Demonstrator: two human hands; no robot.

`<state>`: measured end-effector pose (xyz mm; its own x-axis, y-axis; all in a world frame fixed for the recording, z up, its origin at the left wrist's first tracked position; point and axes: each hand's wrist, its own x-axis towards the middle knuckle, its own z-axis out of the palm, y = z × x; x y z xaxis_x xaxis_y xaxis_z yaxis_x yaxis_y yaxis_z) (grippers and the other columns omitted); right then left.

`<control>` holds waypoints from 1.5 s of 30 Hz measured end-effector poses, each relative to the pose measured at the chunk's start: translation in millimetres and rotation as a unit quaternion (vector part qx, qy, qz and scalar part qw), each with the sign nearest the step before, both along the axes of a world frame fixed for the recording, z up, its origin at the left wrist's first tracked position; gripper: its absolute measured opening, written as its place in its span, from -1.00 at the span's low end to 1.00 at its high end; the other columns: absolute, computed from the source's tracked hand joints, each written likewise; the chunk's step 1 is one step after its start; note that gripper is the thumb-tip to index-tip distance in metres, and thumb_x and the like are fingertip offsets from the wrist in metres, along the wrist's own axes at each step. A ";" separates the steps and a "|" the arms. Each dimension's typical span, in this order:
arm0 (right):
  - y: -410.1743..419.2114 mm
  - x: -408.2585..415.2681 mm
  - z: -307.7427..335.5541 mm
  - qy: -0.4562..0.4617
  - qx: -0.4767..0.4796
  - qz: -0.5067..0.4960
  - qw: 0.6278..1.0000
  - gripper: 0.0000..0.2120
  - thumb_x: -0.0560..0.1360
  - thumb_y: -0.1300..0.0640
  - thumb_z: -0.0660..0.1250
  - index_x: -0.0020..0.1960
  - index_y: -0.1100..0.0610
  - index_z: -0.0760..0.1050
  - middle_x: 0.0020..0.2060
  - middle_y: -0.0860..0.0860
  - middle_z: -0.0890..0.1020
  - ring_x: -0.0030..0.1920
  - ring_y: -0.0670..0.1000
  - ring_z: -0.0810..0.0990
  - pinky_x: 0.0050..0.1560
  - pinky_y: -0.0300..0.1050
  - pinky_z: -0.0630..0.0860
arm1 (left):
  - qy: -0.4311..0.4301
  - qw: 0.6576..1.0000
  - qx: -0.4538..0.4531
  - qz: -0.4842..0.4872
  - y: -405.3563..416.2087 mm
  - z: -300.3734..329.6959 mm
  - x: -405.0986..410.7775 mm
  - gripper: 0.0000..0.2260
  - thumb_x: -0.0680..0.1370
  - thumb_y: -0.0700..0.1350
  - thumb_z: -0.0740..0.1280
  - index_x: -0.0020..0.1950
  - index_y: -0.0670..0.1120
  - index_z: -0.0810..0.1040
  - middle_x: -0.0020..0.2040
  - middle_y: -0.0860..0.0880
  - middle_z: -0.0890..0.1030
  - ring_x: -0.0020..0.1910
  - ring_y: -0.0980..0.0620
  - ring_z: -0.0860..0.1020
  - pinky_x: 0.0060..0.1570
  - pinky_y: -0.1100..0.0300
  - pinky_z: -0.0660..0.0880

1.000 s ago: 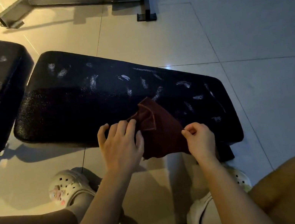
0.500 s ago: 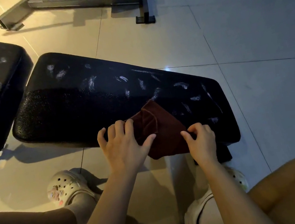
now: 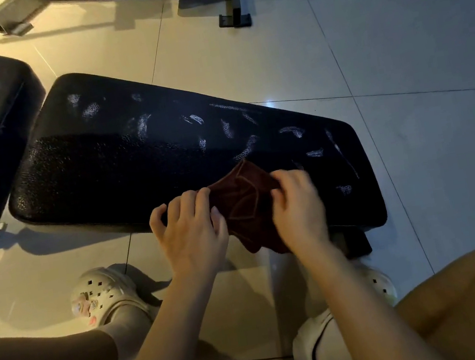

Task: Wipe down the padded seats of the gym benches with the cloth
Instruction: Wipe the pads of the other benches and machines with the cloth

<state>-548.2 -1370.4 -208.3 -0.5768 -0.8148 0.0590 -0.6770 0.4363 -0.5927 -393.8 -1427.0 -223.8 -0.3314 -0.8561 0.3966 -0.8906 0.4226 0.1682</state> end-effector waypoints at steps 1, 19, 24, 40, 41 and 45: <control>-7.0 13.6 -4.1 -0.010 0.007 0.046 0.999 -0.63 0.63 0.13 0.18 0.43 0.10 0.38 0.37 0.01 0.41 0.34 0.01 0.40 0.31 -0.07 0.41 | 0.001 1.000 -0.001 -0.005 -0.1 -0.3 1.2 -0.70 0.56 0.00 0.14 0.19 -0.04 0.56 0.05 0.01 0.59 0.07 -0.02 0.53 0.21 0.00 0.22; -46.5 0.0 9.0 -0.106 0.187 0.167 0.962 -0.35 0.61 -0.14 0.19 0.59 -0.08 -0.02 0.59 -0.05 -0.12 0.57 -0.01 -0.14 0.55 0.14 -0.04 | -0.062 0.989 0.015 -0.135 -5.0 9.4 2.3 -0.67 0.52 0.19 0.19 0.05 0.01 0.59 -0.08 0.06 0.63 -0.03 -0.01 0.58 0.12 -0.01 0.27; -53.5 -1.7 18.3 -0.146 0.237 0.163 0.947 -0.19 0.52 -0.30 0.23 0.59 -0.07 -0.09 0.58 -0.05 -0.17 0.57 0.05 -0.16 0.54 0.21 -0.06 | -0.031 0.997 0.035 -0.065 -18.4 13.9 2.8 -0.63 0.47 0.19 0.35 0.15 -0.02 0.54 -0.14 0.05 0.64 -0.11 -0.03 0.60 0.06 0.02 0.22; -44.6 79.4 -20.1 0.021 0.102 0.079 0.991 -0.23 0.47 -0.33 -0.36 0.58 0.03 -0.22 0.56 -0.06 -0.20 0.53 -0.07 -0.30 0.47 -0.06 -0.38 | -0.116 0.983 -0.052 -0.135 -90.0 52.1 78.9 -0.63 0.61 0.06 0.12 0.26 -0.10 0.54 0.22 -0.17 0.56 0.26 -0.17 0.43 0.20 -0.06 0.23; -45.7 77.3 -20.8 0.026 0.111 0.087 0.990 -0.23 0.46 -0.34 -0.38 0.57 0.01 -0.25 0.53 -0.08 -0.24 0.52 -0.09 -0.32 0.46 -0.07 -0.39 | -0.126 0.984 -0.047 -0.119 -99.5 56.3 83.0 -0.61 0.61 0.08 0.10 0.28 -0.11 0.52 0.24 -0.18 0.54 0.29 -0.19 0.42 0.24 -0.09 0.22; -74.1 40.9 -26.0 0.013 0.157 0.044 0.987 -0.30 0.59 -0.34 -0.19 0.58 0.01 -0.26 0.56 -0.08 -0.22 0.54 -0.09 -0.27 0.50 -0.06 -0.31 | -0.139 0.985 -0.048 -0.087 -111.3 52.0 92.9 -0.55 0.63 0.10 0.05 0.31 -0.15 0.50 0.26 -0.22 0.52 0.34 -0.22 0.39 0.33 -0.17 0.16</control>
<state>-507.3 -1444.5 -234.3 -0.5048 -0.8418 -0.1911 -0.7332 0.5350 -0.4198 -301.0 -1538.3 -171.7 -0.5771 -0.7397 0.3461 -0.8091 0.5753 -0.1198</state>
